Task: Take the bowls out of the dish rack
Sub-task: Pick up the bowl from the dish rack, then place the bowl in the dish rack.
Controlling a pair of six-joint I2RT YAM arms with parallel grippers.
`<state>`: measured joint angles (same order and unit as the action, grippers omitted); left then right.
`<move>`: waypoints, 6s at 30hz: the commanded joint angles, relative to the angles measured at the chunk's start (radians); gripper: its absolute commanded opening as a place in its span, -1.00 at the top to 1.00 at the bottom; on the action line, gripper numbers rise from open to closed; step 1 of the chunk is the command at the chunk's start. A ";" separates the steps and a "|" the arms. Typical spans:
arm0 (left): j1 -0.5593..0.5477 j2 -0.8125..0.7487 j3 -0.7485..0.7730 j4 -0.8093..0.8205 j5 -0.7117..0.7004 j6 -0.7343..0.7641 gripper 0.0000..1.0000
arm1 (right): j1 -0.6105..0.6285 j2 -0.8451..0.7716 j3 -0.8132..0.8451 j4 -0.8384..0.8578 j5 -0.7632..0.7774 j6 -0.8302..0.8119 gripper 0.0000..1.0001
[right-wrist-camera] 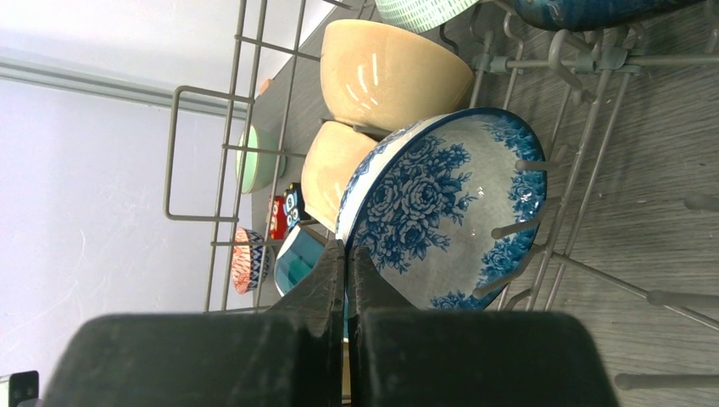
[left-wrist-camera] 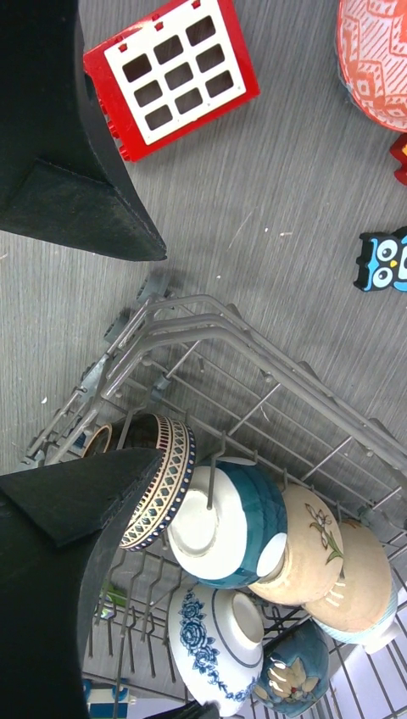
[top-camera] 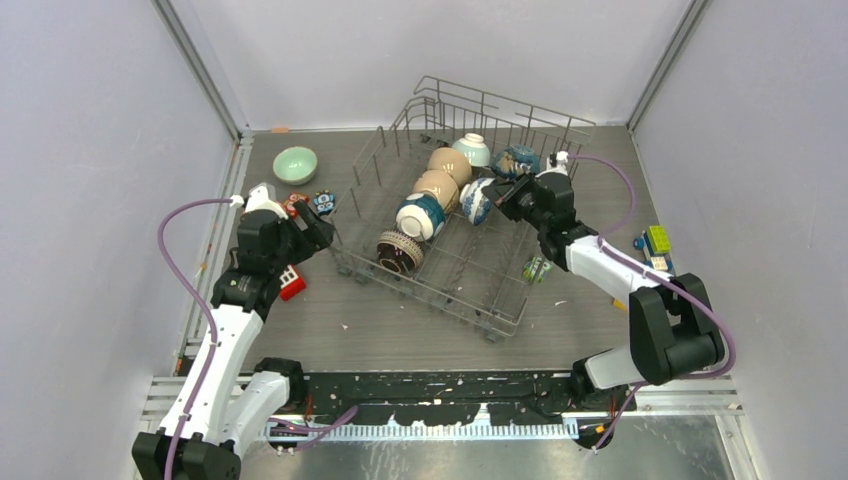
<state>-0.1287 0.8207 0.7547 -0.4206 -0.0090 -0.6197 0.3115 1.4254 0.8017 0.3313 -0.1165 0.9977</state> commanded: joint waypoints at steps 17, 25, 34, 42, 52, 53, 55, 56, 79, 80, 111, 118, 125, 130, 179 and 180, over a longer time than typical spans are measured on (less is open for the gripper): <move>0.005 -0.015 -0.003 0.019 -0.033 0.011 -0.63 | -0.003 -0.105 -0.052 0.338 -0.104 0.146 0.98; 0.004 -0.015 -0.003 0.019 -0.034 0.011 -0.63 | -0.004 -0.079 -0.050 0.497 -0.152 0.251 0.98; 0.004 -0.015 -0.003 0.018 -0.035 0.011 -0.62 | -0.004 -0.076 -0.047 0.507 -0.171 0.251 0.98; 0.004 -0.012 -0.002 0.020 -0.032 0.011 -0.62 | -0.004 -0.108 -0.021 0.448 -0.202 0.200 0.98; 0.004 0.004 0.035 0.024 0.033 -0.016 -0.65 | 0.012 -0.239 0.046 0.168 -0.235 0.003 0.98; 0.004 0.004 0.040 0.024 0.048 -0.024 -0.65 | 0.013 -0.249 0.052 0.145 -0.233 -0.018 0.98; 0.004 0.007 0.051 0.025 0.074 -0.035 -0.66 | 0.022 -0.266 0.068 0.090 -0.228 -0.066 0.98; 0.003 0.010 0.057 0.025 0.084 -0.038 -0.66 | 0.027 -0.270 0.078 0.054 -0.224 -0.096 0.98; -0.055 0.084 0.161 -0.026 0.230 -0.073 -0.73 | 0.048 -0.253 0.040 -0.054 -0.163 -0.218 0.98; -0.055 0.080 0.151 -0.021 0.228 -0.077 -0.72 | 0.048 -0.248 0.034 -0.040 -0.162 -0.209 0.98; -0.056 0.037 0.025 -0.010 0.184 -0.087 -0.71 | 0.020 -0.011 -0.192 0.485 -0.026 0.134 0.98; -0.055 0.037 0.014 -0.006 0.179 -0.091 -0.71 | 0.013 0.017 -0.219 0.488 -0.032 0.128 0.98; -0.055 0.034 0.005 -0.007 0.175 -0.092 -0.71 | 0.014 0.027 -0.240 0.480 -0.039 0.116 0.98; -0.055 0.030 -0.002 -0.009 0.176 -0.092 -0.71 | 0.014 0.024 -0.248 0.452 -0.041 0.102 0.98; -0.055 0.029 -0.002 -0.013 0.166 -0.086 -0.71 | 0.091 -0.005 0.027 -0.083 -0.035 -0.147 -0.22; -0.055 0.029 -0.002 -0.015 0.165 -0.085 -0.71 | 0.108 -0.010 0.052 -0.122 -0.014 -0.174 -0.26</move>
<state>-0.1814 0.8688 0.7467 -0.4450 0.1680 -0.7040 0.3714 1.4532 0.7609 0.3195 -0.2024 0.9314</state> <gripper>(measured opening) 0.855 0.595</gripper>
